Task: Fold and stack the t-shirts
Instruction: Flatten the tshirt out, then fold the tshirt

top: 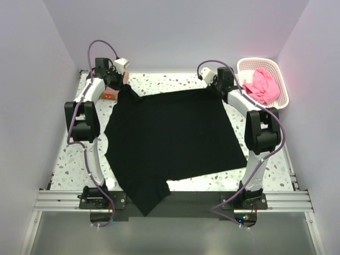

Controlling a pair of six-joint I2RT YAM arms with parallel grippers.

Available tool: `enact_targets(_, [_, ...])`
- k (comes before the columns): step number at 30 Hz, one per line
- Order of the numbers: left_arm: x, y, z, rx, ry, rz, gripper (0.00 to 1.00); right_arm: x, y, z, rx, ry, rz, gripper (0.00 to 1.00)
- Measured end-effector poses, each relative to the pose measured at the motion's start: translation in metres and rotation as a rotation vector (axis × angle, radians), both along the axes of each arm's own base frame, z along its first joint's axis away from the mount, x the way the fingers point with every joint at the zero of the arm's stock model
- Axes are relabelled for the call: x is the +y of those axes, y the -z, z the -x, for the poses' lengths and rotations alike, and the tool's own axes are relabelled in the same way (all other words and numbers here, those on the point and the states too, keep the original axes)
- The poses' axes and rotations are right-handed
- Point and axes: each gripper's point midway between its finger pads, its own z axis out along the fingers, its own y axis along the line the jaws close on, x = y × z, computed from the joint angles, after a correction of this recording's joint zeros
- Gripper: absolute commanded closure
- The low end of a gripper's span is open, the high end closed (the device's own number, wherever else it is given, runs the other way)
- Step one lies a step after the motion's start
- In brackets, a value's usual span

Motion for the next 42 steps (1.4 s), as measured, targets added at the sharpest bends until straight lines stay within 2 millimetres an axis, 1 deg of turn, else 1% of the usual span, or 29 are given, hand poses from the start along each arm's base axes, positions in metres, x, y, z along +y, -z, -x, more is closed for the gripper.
enact_targets(3, [-0.009, 0.001, -0.001, -0.006, 0.011, -0.028, 1.0, 0.002, -0.01, -0.013, -0.021, 0.0, -0.004, 1.0])
enact_targets(5, [-0.015, 0.001, -0.001, -0.009, 0.012, -0.044, 1.0, 0.002, -0.012, -0.016, -0.023, 0.0, -0.004, 1.0])
enact_targets(8, [-0.018, 0.002, -0.002, -0.01, 0.0, -0.068, 1.0, 0.001, -0.007, -0.018, -0.004, -0.001, 0.001, 1.0])
enact_targets(13, [-0.012, 0.001, 0.004, 0.003, -0.03, -0.104, 1.0, -0.001, 0.004, -0.024, 0.034, -0.016, -0.005, 1.0])
enact_targets(15, [-0.009, -0.003, 0.011, 0.013, -0.038, -0.113, 1.0, 0.0, 0.006, -0.025, 0.047, -0.027, -0.009, 1.0])
enact_targets(18, [-0.007, -0.011, 0.028, 0.026, -0.043, -0.12, 1.0, 0.003, 0.005, -0.028, 0.058, -0.05, -0.02, 1.0])
enact_targets(21, [-0.01, -0.021, 0.045, 0.031, -0.039, -0.125, 1.0, 0.006, 0.006, -0.033, 0.06, -0.068, -0.026, 1.0])
enact_targets(23, [-0.014, -0.024, 0.05, 0.028, -0.034, -0.131, 1.0, 0.008, 0.008, -0.037, 0.065, -0.076, -0.028, 1.0])
enact_targets(25, [-0.022, -0.024, 0.05, 0.025, -0.025, -0.137, 1.0, 0.008, 0.012, -0.04, 0.071, -0.08, -0.027, 1.0])
enact_targets(27, [-0.031, -0.02, 0.051, 0.037, -0.022, -0.131, 1.0, 0.008, 0.018, -0.042, 0.082, -0.083, -0.024, 1.0])
enact_targets(29, [-0.037, -0.015, 0.046, 0.044, -0.029, -0.131, 1.0, 0.008, 0.022, -0.043, 0.091, -0.086, -0.023, 1.0])
enact_targets(33, [-0.036, -0.007, 0.034, 0.051, -0.059, -0.141, 1.0, 0.009, 0.029, -0.044, 0.112, -0.095, -0.026, 1.0])
enact_targets(34, [-0.035, -0.006, 0.033, 0.053, -0.063, -0.143, 1.0, 0.009, 0.028, -0.045, 0.111, -0.097, -0.027, 1.0])
enact_targets(38, [-0.033, -0.01, 0.035, 0.064, -0.062, -0.143, 1.0, 0.005, 0.023, -0.048, 0.099, -0.095, -0.028, 1.0])
enact_targets(40, [-0.034, -0.014, 0.043, 0.072, -0.056, -0.14, 1.0, 0.002, 0.023, -0.049, 0.099, -0.101, -0.031, 1.0])
enact_targets(42, [-0.035, -0.02, 0.06, 0.088, -0.039, -0.136, 1.0, -0.002, 0.025, -0.048, 0.106, -0.109, -0.035, 1.0])
